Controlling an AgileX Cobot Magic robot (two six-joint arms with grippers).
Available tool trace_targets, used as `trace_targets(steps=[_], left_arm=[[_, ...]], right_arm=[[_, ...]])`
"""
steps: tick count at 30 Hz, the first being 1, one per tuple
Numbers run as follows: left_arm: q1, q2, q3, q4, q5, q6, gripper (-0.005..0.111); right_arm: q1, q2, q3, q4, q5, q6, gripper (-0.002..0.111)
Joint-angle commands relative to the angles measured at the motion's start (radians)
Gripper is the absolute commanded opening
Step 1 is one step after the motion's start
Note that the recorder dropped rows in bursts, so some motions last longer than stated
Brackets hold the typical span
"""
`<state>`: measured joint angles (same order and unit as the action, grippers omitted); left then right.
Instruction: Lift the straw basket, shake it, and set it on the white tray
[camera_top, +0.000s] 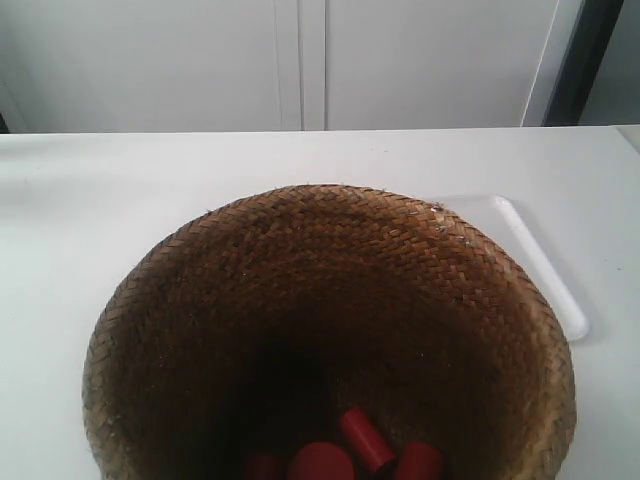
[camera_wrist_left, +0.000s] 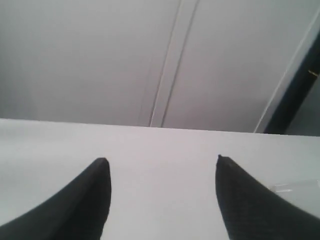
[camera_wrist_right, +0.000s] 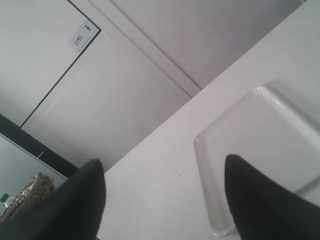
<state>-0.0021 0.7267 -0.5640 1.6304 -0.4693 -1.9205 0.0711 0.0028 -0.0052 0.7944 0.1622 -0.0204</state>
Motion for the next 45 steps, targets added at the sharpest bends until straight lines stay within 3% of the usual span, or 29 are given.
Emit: trace_targets(steps=[1,4,7,9,14,16,17,18,19,21,23,26,29,34,38,43,45], left_arm=[[0.0,0.01,-0.043,-0.135,-0.154,0.399,0.064],[0.0,0.007,-0.015,-0.451,-0.475,1.006,0.062],[0.0,0.007,0.009,-0.631,-0.613,1.347,0.057],[0.0,0.009,0.013,-0.656,-0.559,1.445,0.053],[0.0,0.104,0.013,-0.658,-0.45,1.499,0.051],[0.0,0.165,0.003,-0.635,-0.43,1.444,0.051],[0.0,0.186,-0.004,-0.603,-0.402,1.338,0.051],[0.0,0.199,-0.017,-0.557,-0.346,1.177,0.051],[0.0,0.224,-0.057,-0.437,-0.205,0.835,0.051],[0.0,0.26,-0.116,-0.194,-0.126,0.473,0.051],[0.0,0.297,-0.19,0.034,-0.184,0.14,0.051],[0.0,0.362,-0.29,0.114,-0.453,-0.199,0.057],[-0.018,0.381,-0.341,0.114,-0.636,-0.199,0.064],[-0.123,0.36,-0.284,0.114,-0.63,-0.199,0.064],[-0.131,0.346,-0.218,0.114,-0.637,-0.199,0.064],[-0.131,0.275,-0.286,0.114,-0.66,0.12,0.038],[-0.131,0.243,-0.286,0.099,-0.667,0.25,0.027]], right_arm=[[-0.002,-0.003,0.005,-0.002,0.001,-0.002,0.064],[-0.002,-0.003,0.005,-0.002,-0.004,-0.002,0.064],[-0.002,-0.003,0.005,-0.004,-0.011,-0.002,0.064],[-0.002,-0.003,0.005,-0.005,-0.009,-0.002,0.064],[-0.002,-0.003,0.005,-0.005,-0.011,-0.002,0.064],[-0.002,-0.003,0.005,-0.005,-0.011,-0.002,0.064],[-0.002,-0.003,0.005,-0.005,-0.011,-0.002,0.064],[-0.002,-0.003,0.005,-0.005,-0.009,-0.002,0.064],[-0.002,-0.003,0.005,-0.01,-0.005,-0.002,0.064],[-0.002,-0.003,0.005,-0.01,-0.005,-0.002,0.064],[-0.002,-0.003,0.005,-0.01,-0.005,-0.002,0.064],[-0.002,-0.003,0.005,-0.012,-0.003,-0.002,0.064],[-0.002,-0.003,0.005,-0.037,-0.003,-0.002,0.064],[-0.002,-0.003,0.005,-0.055,0.015,-0.002,0.063],[-0.002,-0.003,0.005,-0.055,0.023,-0.002,0.063],[-0.002,-0.003,0.005,-0.052,0.023,-0.001,0.063],[-0.002,-0.003,0.005,0.047,0.035,0.126,0.063]])
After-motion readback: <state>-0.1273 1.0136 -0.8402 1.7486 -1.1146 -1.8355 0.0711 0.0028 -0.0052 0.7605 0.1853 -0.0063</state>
